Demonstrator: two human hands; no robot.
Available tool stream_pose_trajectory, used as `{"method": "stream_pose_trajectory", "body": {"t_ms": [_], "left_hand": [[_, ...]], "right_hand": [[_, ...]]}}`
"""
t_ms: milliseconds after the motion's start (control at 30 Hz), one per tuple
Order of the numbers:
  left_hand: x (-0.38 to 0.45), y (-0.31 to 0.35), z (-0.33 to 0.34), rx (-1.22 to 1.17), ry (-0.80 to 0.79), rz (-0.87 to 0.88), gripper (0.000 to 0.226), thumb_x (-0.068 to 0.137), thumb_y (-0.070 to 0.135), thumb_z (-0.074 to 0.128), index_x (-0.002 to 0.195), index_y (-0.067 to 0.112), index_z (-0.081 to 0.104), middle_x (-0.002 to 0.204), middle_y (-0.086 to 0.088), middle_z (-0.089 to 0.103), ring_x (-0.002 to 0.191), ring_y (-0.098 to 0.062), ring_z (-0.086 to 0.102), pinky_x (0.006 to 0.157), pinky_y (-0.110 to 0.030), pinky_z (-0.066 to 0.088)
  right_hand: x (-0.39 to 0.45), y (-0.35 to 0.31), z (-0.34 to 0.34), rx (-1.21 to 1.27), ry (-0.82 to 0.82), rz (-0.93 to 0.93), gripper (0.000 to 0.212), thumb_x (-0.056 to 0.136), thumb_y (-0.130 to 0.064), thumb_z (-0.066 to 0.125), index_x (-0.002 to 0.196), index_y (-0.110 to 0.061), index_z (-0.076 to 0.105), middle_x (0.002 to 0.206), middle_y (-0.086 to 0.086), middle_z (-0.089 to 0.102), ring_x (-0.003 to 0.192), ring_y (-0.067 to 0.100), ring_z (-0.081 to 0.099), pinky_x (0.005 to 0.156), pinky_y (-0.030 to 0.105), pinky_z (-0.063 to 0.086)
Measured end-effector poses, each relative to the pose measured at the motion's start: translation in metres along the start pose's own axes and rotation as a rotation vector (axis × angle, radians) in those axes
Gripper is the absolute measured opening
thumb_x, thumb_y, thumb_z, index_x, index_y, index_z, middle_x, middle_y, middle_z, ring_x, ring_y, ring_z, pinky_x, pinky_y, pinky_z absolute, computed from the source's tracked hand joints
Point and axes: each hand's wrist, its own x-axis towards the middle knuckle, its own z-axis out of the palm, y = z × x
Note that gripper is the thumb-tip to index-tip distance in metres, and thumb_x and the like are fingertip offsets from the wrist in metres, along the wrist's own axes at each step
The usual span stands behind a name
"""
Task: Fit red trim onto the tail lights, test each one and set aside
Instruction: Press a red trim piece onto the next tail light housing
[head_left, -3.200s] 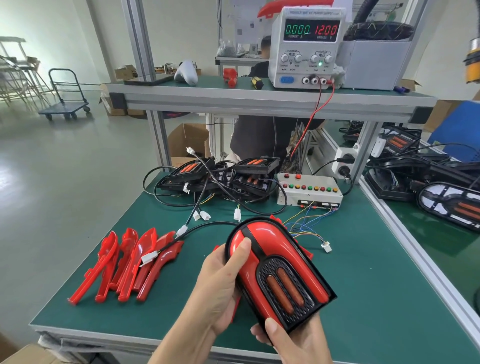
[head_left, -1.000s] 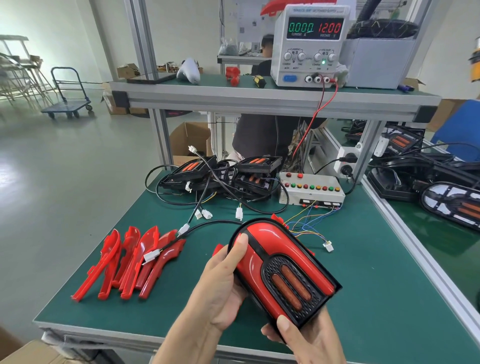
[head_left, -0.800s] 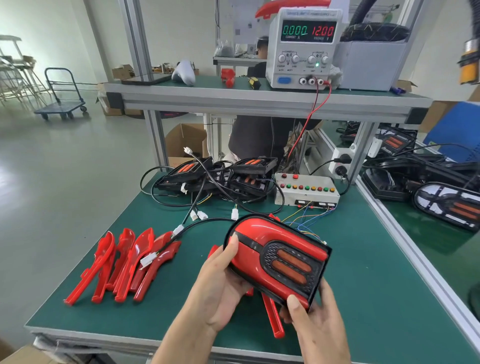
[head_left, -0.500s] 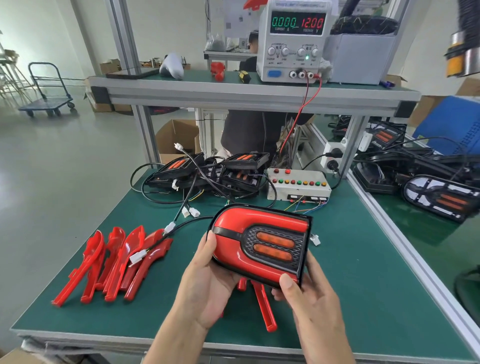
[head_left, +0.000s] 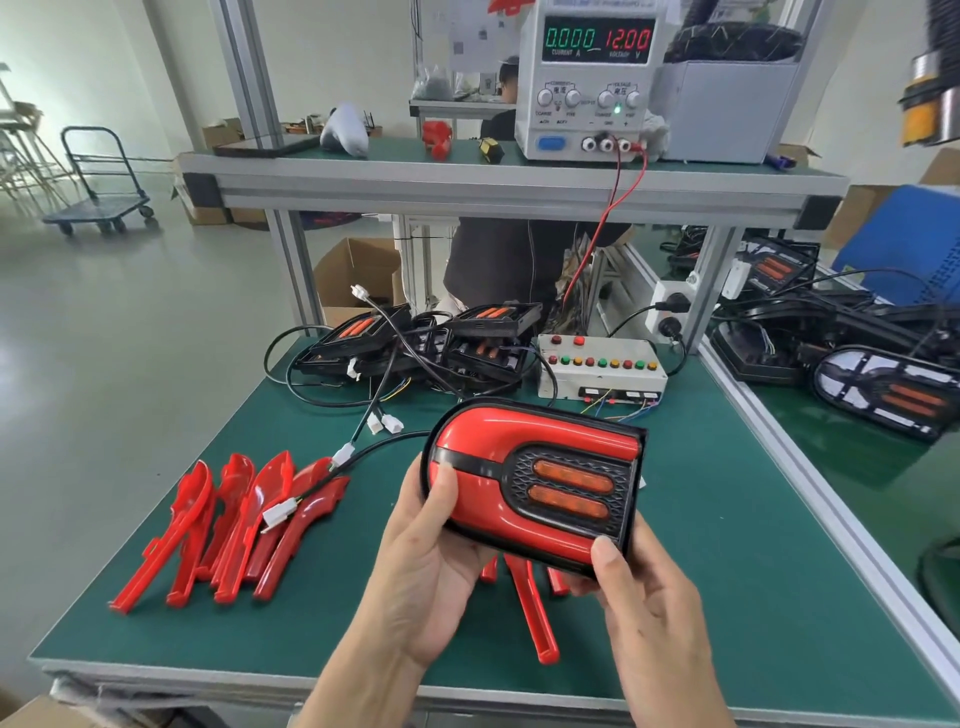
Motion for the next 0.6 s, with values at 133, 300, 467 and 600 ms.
{"method": "stream_pose_trajectory", "body": {"t_ms": [133, 300, 467, 600], "left_hand": [[-0.001, -0.001, 0.005, 0.045, 0.034, -0.014, 0.061, 0.081, 0.032, 0.078, 0.129, 0.001, 0.057, 0.123, -0.026, 0.066, 0.101, -0.032, 0.069, 0.084, -0.046, 0.062], [-0.009, -0.020, 0.016, 0.021, 0.028, 0.001, 0.065, 0.079, 0.021, 0.078, 0.133, -0.002, 0.052, 0.127, -0.030, 0.065, 0.113, -0.042, 0.067, 0.088, -0.048, 0.060], [-0.018, -0.046, 0.030, 0.024, -0.001, 0.065, 0.053, 0.082, 0.017, 0.077, 0.131, 0.008, 0.060, 0.128, -0.025, 0.066, 0.120, -0.042, 0.064, 0.100, -0.048, 0.055], [-0.021, -0.050, 0.032, 0.094, 0.033, 0.123, 0.048, 0.085, 0.023, 0.080, 0.129, 0.012, 0.062, 0.124, -0.023, 0.069, 0.117, -0.039, 0.066, 0.093, -0.040, 0.058]], "right_hand": [[0.003, -0.008, 0.002, 0.153, 0.102, 0.029, 0.053, 0.085, -0.058, 0.071, 0.125, -0.025, 0.071, 0.095, 0.011, 0.076, 0.071, 0.020, 0.063, 0.071, 0.032, 0.056], [0.009, -0.009, 0.010, 0.357, 0.191, 0.101, 0.057, 0.073, -0.035, 0.074, 0.123, -0.009, 0.062, 0.098, 0.011, 0.076, 0.071, 0.016, 0.070, 0.059, 0.026, 0.057], [0.007, -0.007, 0.029, 0.373, 0.210, 0.203, 0.069, 0.056, -0.024, 0.084, 0.120, -0.012, 0.063, 0.100, 0.010, 0.079, 0.082, 0.024, 0.078, 0.057, 0.025, 0.058], [0.005, -0.010, 0.027, 0.379, 0.204, 0.230, 0.066, 0.053, -0.027, 0.084, 0.113, -0.006, 0.067, 0.096, 0.012, 0.079, 0.079, 0.023, 0.078, 0.056, 0.023, 0.058]]}}
